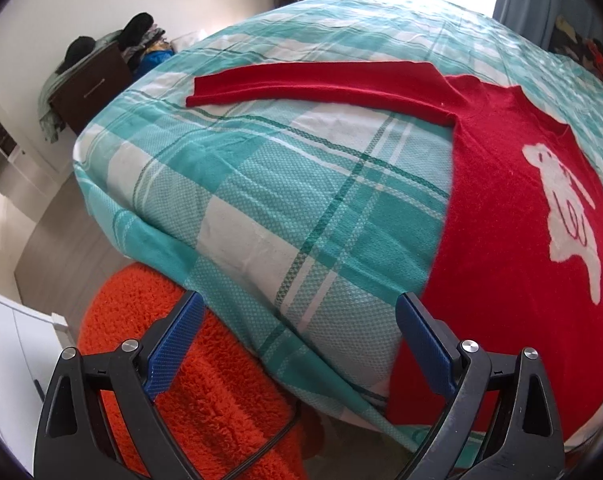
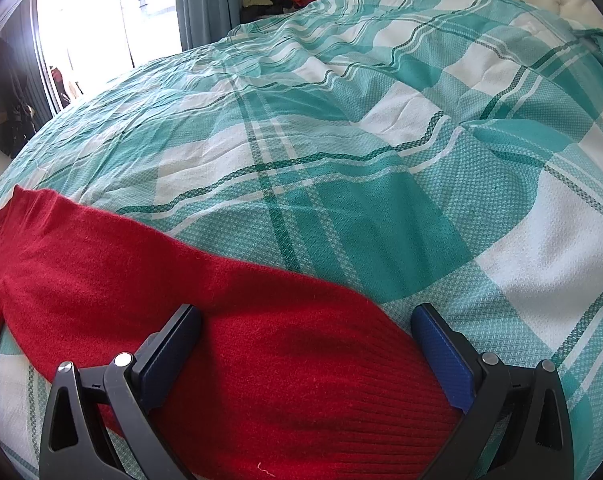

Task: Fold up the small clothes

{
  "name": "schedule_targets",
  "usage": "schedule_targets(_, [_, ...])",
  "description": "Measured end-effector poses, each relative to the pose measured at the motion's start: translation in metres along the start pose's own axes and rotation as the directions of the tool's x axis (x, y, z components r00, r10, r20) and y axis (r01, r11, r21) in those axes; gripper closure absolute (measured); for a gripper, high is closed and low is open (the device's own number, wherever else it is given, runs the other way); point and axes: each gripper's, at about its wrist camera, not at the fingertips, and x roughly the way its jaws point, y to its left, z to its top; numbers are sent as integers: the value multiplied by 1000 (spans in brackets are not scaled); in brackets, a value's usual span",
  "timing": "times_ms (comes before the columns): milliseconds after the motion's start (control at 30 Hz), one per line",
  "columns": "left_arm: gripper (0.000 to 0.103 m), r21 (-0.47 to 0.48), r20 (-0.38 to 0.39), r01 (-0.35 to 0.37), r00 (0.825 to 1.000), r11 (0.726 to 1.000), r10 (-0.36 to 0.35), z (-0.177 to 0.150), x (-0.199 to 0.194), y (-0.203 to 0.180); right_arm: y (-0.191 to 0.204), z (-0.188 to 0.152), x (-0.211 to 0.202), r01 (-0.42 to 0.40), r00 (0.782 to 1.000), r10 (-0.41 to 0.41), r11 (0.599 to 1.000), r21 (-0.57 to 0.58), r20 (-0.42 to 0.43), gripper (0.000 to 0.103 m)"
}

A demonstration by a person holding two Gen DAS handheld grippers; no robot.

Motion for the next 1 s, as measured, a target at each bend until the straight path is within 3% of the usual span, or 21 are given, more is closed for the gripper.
schedule_targets(133, [6, -40, 7, 51, 999, 998, -51, -7, 1, 11, 5, 1, 0, 21, 1000, -21, 1000, -17, -7, 0])
schedule_targets(300, [6, 29, 46, 114, 992, 993, -115, -6, -2, 3, 3, 1, 2, -35, 999, 35, 999, -1, -17, 0])
schedule_targets(433, [6, 91, 57, 226, 971, 970, -232, -7, -9, -11, -9, 12, -9, -145, 983, 143, 989, -4, -117, 0])
schedule_targets(500, [6, 136, 59, 289, 952, 948, -299, -7, -12, -23, -5, 10, -40, -209, 974, 207, 978, -9, -97, 0])
schedule_targets(600, [6, 240, 41, 362, 923, 901, -382, -4, -12, -57, 34, -7, -101, -274, 962, 271, 949, -157, -40, 0])
schedule_targets(733, [6, 333, -14, 419, 898, 844, -440, 5, -4, -109, 116, -49, -167, -420, 902, 430, 862, -283, -29, 0])
schedule_targets(867, [6, 337, -11, 421, 896, 842, -444, 3, 3, -126, 196, -102, -200, -511, 844, 535, 789, -340, -27, 0])
schedule_targets(1000, [6, 374, 5, 392, 905, 840, -425, -18, 10, -112, 246, -147, -197, -514, 847, 525, 771, -375, -82, 0])
